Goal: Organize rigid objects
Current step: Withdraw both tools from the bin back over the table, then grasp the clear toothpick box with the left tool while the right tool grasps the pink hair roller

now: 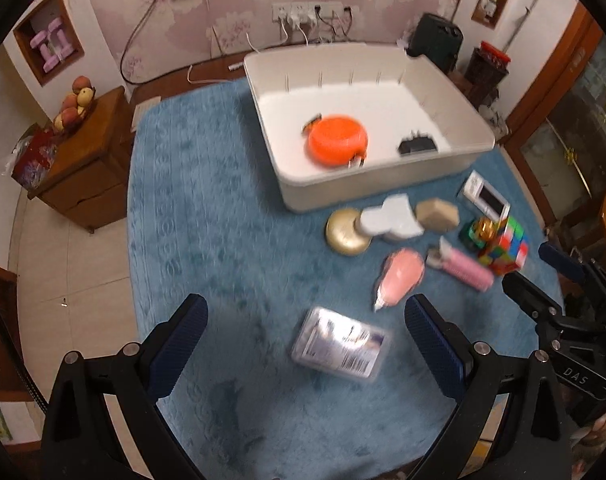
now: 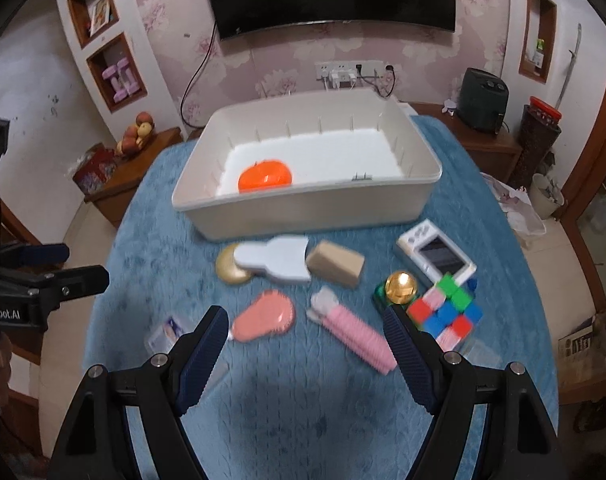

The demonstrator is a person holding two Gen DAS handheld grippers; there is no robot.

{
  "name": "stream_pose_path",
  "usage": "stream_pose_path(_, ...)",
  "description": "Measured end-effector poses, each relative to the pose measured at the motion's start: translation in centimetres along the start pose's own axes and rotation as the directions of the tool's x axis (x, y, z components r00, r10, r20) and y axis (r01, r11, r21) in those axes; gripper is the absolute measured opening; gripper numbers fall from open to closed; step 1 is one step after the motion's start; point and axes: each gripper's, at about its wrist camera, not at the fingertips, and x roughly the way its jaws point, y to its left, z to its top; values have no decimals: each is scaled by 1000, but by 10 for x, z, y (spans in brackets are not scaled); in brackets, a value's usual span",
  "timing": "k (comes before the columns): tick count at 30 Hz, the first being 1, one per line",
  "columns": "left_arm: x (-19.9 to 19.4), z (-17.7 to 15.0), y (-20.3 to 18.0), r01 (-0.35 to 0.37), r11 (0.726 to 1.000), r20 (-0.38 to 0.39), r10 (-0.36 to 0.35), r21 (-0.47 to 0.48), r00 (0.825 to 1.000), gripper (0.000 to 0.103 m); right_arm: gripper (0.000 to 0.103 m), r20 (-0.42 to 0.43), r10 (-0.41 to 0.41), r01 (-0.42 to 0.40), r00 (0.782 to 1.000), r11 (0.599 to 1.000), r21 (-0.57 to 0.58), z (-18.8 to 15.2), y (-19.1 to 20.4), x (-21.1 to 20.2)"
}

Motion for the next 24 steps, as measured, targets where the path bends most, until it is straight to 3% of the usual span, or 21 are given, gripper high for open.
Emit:
stream_pose_path(6,27,-30,-5,70,993,-99,-61,94,993,100,81,-82,-1,2,997,1000,17,-33,1,19)
stream_pose_path(10,45,-46,-11,107,990,-171,-90,92,981,101,80,-106,-33,31,994,999,-18,-48,7,27)
stream_pose_path(15,64,-51,-11,142,990,-238,-140,-9,961,101,80,-115,-40,33,993,997,-66,-58,14,31)
stream_pose_path(24,84,-43,-11,89,982,-255,-130,-168,958,101,80,-95,-72,59,993,989,-133,-58,10,43)
